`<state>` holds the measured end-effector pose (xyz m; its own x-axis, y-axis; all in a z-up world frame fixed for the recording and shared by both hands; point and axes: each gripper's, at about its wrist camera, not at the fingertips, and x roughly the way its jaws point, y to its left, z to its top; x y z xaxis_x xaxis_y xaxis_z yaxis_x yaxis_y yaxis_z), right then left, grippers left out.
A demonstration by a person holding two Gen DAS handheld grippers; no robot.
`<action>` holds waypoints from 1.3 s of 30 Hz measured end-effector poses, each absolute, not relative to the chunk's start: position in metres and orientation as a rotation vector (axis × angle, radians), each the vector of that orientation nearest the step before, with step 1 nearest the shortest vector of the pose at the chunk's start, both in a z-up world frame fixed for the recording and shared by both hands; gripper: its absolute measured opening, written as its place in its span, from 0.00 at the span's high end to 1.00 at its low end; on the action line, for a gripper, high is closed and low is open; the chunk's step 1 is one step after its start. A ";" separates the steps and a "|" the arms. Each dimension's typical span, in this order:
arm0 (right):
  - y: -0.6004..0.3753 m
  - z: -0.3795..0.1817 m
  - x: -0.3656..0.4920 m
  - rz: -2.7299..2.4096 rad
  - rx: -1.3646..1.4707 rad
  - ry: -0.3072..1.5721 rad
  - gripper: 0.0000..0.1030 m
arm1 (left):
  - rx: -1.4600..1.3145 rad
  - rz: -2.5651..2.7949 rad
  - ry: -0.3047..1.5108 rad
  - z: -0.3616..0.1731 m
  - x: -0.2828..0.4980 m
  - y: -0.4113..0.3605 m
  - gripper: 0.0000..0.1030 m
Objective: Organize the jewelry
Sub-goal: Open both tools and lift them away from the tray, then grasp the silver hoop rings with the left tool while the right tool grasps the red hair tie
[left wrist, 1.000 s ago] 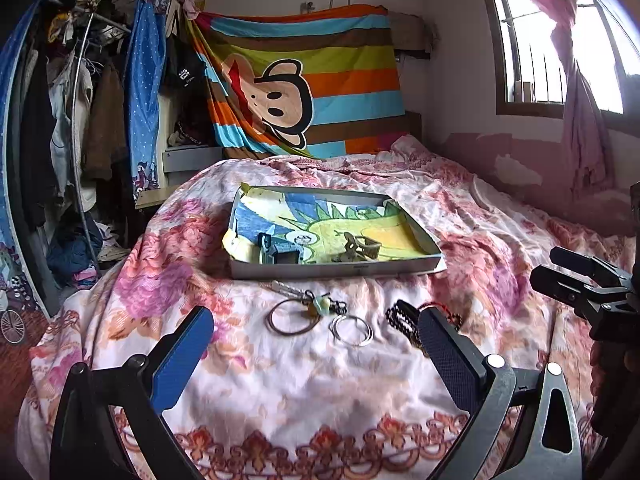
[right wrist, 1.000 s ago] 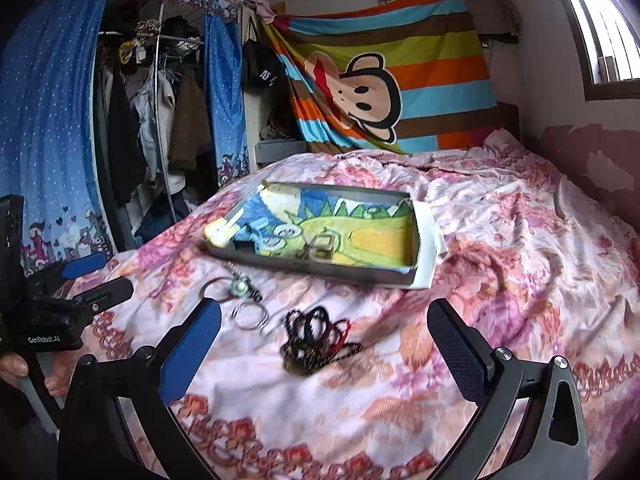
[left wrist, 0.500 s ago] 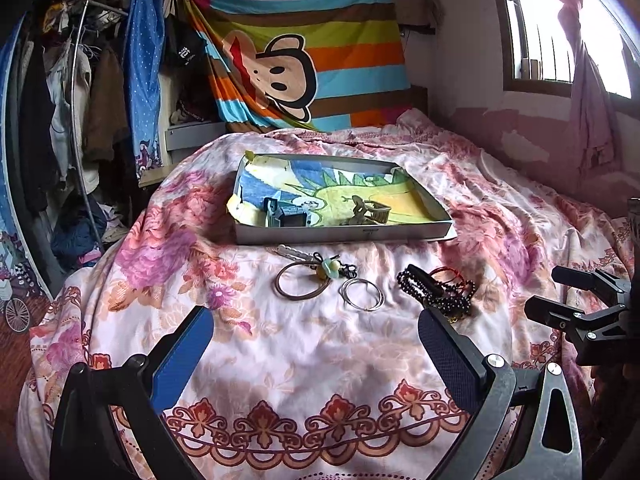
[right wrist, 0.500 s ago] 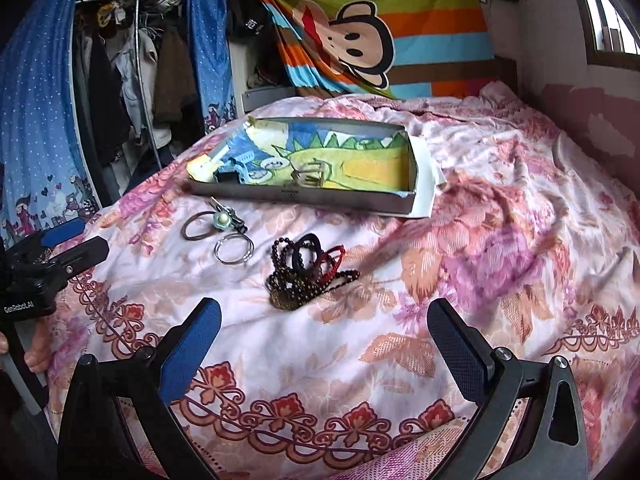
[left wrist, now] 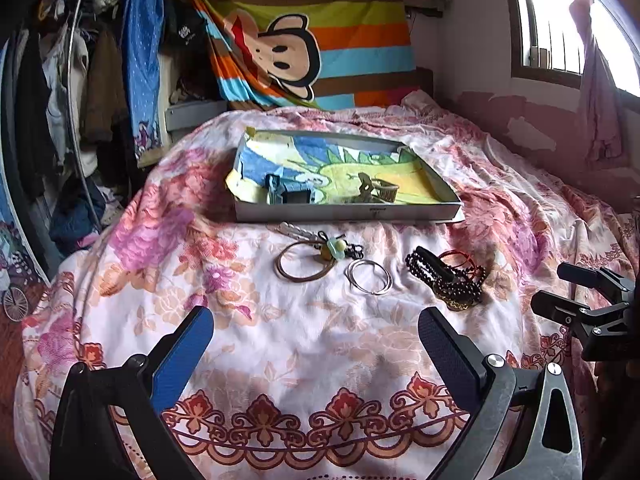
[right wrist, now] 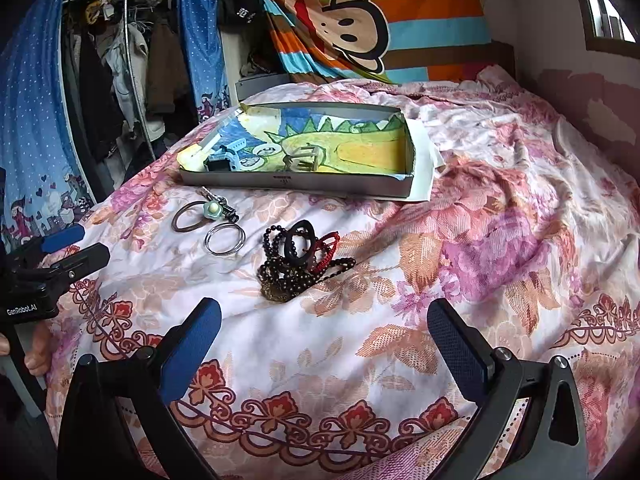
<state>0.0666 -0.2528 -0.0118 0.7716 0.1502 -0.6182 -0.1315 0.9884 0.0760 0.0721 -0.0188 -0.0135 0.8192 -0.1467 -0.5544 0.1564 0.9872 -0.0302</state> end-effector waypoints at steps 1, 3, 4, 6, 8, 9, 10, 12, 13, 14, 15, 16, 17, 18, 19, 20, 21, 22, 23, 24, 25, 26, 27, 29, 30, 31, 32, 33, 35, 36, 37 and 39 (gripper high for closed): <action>-0.254 -0.012 0.068 0.154 0.032 0.678 0.02 | 0.011 -0.169 0.601 -0.014 0.075 -0.018 0.00; -0.255 -0.013 0.073 0.154 0.036 0.689 0.02 | 0.003 -0.182 0.618 -0.016 0.081 -0.019 0.00; -0.256 -0.013 0.075 0.155 0.037 0.693 0.02 | 0.001 -0.193 0.631 -0.017 0.084 -0.019 0.00; -0.257 -0.012 0.080 0.156 0.037 0.702 0.02 | -0.001 -0.205 0.654 -0.019 0.091 -0.020 0.00; -0.259 -0.012 0.085 0.157 0.030 0.706 0.02 | -0.006 -0.223 0.676 -0.021 0.098 -0.022 0.00; -0.260 -0.010 0.088 0.160 0.028 0.705 0.02 | -0.008 -0.231 0.687 -0.021 0.103 -0.023 0.00; -0.261 -0.009 0.091 0.165 0.029 0.704 0.02 | -0.010 -0.237 0.696 -0.022 0.106 -0.023 0.00; -0.263 -0.006 0.098 0.181 0.030 0.700 0.02 | -0.023 -0.256 0.720 -0.023 0.114 -0.024 0.00; -0.265 -0.005 0.103 0.189 0.027 0.697 0.02 | -0.030 -0.269 0.733 -0.024 0.118 -0.025 0.00; -0.266 -0.004 0.107 0.196 0.026 0.695 0.02 | -0.038 -0.279 0.745 -0.025 0.123 -0.025 0.00; -0.268 -0.003 0.112 0.205 0.026 0.696 0.02 | -0.046 -0.290 0.756 -0.025 0.127 -0.025 0.00; -0.269 -0.003 0.116 0.211 0.026 0.700 0.02 | -0.052 -0.297 0.766 -0.027 0.130 -0.025 0.00; -0.270 -0.004 0.120 0.216 0.025 0.704 0.02 | -0.056 -0.299 0.773 -0.028 0.134 -0.025 0.00; -0.271 -0.005 0.125 0.223 0.023 0.709 0.02 | -0.065 -0.303 0.779 -0.029 0.137 -0.025 0.00; -0.271 -0.007 0.130 0.231 0.021 0.714 0.02 | -0.076 -0.310 0.784 -0.030 0.140 -0.024 0.00; -0.272 -0.008 0.134 0.239 0.023 0.718 0.02 | -0.088 -0.315 0.788 -0.031 0.142 -0.023 0.00; -0.272 -0.009 0.138 0.251 0.027 0.720 0.02 | -0.100 -0.319 0.791 -0.031 0.145 -0.022 0.01; -0.271 -0.010 0.143 0.268 0.033 0.721 0.02 | -0.115 -0.327 0.794 -0.032 0.147 -0.021 0.03; -0.271 -0.011 0.146 0.280 0.036 0.724 0.02 | -0.129 -0.339 0.800 -0.033 0.151 -0.021 0.07; -0.269 -0.012 0.150 0.293 0.035 0.727 0.02 | -0.137 -0.347 0.807 -0.033 0.153 -0.021 0.09; -0.268 -0.013 0.152 0.304 0.033 0.729 0.03 | -0.147 -0.364 0.819 -0.035 0.158 -0.023 0.14; -0.264 -0.015 0.156 0.318 0.027 0.735 0.07 | -0.152 -0.375 0.829 -0.037 0.160 -0.025 0.22; -0.263 -0.016 0.157 0.326 0.024 0.740 0.13 | -0.156 -0.391 0.844 -0.040 0.164 -0.027 0.25; -0.258 -0.020 0.163 0.345 0.010 0.759 0.23 | -0.158 -0.421 0.874 -0.045 0.170 -0.033 0.37; -0.254 -0.024 0.165 0.355 0.003 0.770 0.29 | -0.158 -0.430 0.881 -0.047 0.173 -0.035 0.39; -0.252 -0.026 0.168 0.361 -0.001 0.779 0.32 | -0.158 -0.442 0.891 -0.049 0.176 -0.038 0.42; -0.251 -0.029 0.170 0.363 -0.004 0.789 0.37 | -0.155 -0.451 0.903 -0.051 0.179 -0.042 0.45; -0.249 -0.032 0.173 0.362 -0.009 0.802 0.42 | -0.152 -0.454 0.914 -0.053 0.182 -0.044 0.46; -0.247 -0.038 0.177 0.357 -0.011 0.823 0.50 | -0.139 -0.444 0.939 -0.058 0.188 -0.048 0.48; -0.246 -0.041 0.180 0.356 -0.005 0.837 0.55 | -0.136 -0.438 0.950 -0.060 0.190 -0.049 0.50; -0.247 -0.044 0.181 0.353 0.000 0.847 0.56 | -0.132 -0.428 0.964 -0.062 0.194 -0.050 0.53; -0.248 -0.050 0.183 0.345 0.010 0.864 0.64 | -0.137 -0.429 0.973 -0.064 0.198 -0.048 0.53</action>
